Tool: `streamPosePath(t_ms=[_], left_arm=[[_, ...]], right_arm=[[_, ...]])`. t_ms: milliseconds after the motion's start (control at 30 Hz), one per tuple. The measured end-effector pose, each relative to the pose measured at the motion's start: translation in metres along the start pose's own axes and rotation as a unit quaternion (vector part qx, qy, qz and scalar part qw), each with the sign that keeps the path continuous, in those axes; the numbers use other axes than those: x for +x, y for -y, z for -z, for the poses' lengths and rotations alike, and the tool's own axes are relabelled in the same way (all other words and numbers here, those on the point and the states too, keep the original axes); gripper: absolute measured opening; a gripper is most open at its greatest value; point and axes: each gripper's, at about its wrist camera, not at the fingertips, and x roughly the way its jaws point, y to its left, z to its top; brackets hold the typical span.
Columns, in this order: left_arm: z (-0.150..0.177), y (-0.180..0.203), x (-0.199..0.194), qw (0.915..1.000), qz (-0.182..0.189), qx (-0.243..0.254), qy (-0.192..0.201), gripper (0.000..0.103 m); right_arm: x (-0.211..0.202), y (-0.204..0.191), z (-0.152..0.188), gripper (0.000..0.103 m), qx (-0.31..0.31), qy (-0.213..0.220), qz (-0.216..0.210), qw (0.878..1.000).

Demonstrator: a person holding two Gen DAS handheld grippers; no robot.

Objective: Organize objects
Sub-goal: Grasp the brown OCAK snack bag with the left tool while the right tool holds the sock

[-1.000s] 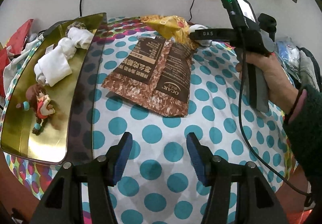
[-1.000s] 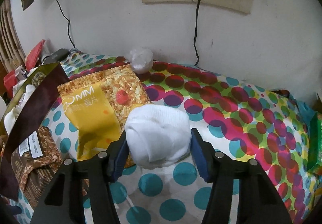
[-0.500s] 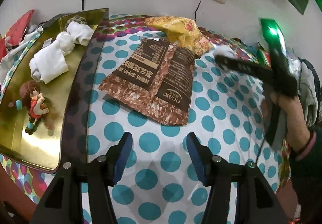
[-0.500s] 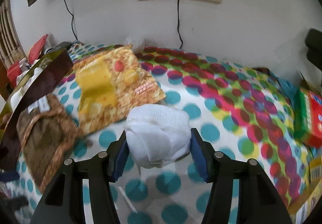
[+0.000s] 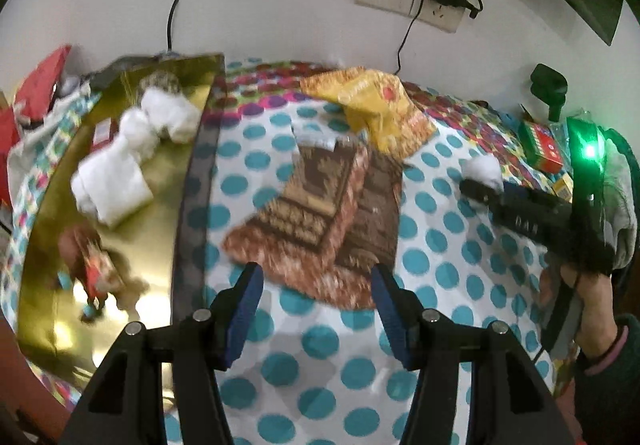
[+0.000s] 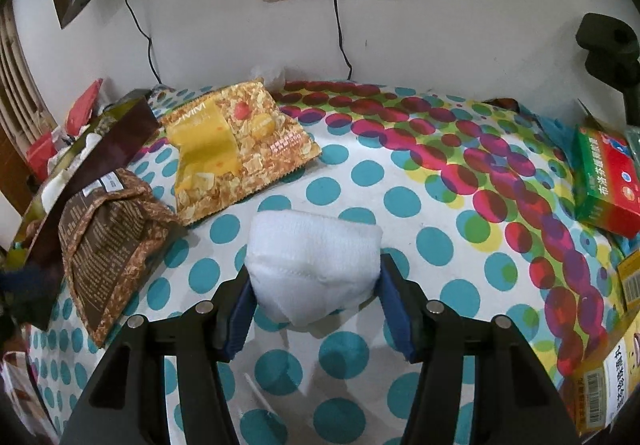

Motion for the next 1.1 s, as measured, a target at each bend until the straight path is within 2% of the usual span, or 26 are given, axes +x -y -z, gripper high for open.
streamPosePath(t_ms=[33,100,200,400,567,700,933,1033,1100], left_arm=[[-0.003,0.001,0.001,0.9999,0.008,0.007,-0.003,0.065],[-0.004,0.004,0.004,0.9997,0.014,0.012,-0.016,0.065],[0.004,0.009,0.005,0.9995,0.028,0.006,-0.011,0.065],[0.022,0.001,0.012,0.9955,0.068,-0.064,-0.015,0.065],[0.031,-0.011,0.017,0.9873,0.082,-0.136,-0.001,0.065],[0.034,-0.014,0.027,0.9837,0.087,-0.157,0.000,0.065],[0.030,-0.022,0.032,0.9734,0.102,-0.201,0.041,0.065],[0.028,-0.026,0.036,0.9667,0.118,-0.220,0.055,0.067],[0.027,-0.029,0.038,0.9594,0.129,-0.243,0.063,0.068]], right_arm=[[0.001,-0.001,0.000,0.054,-0.003,-0.001,0.002,1.000],[0.002,-0.002,0.000,0.055,-0.005,-0.004,0.005,1.000],[0.002,-0.002,0.000,0.055,-0.005,-0.004,0.005,1.000],[0.002,-0.002,0.000,0.056,-0.005,-0.004,0.006,1.000],[0.002,-0.003,0.001,0.057,-0.003,-0.003,0.001,1.000],[0.002,-0.002,0.000,0.058,-0.002,-0.003,-0.001,1.000],[0.001,0.000,0.000,0.058,0.003,-0.002,-0.008,1.000],[0.001,0.001,0.000,0.058,0.004,-0.002,-0.010,1.000],[0.001,0.002,0.000,0.058,0.005,-0.002,-0.011,1.000]])
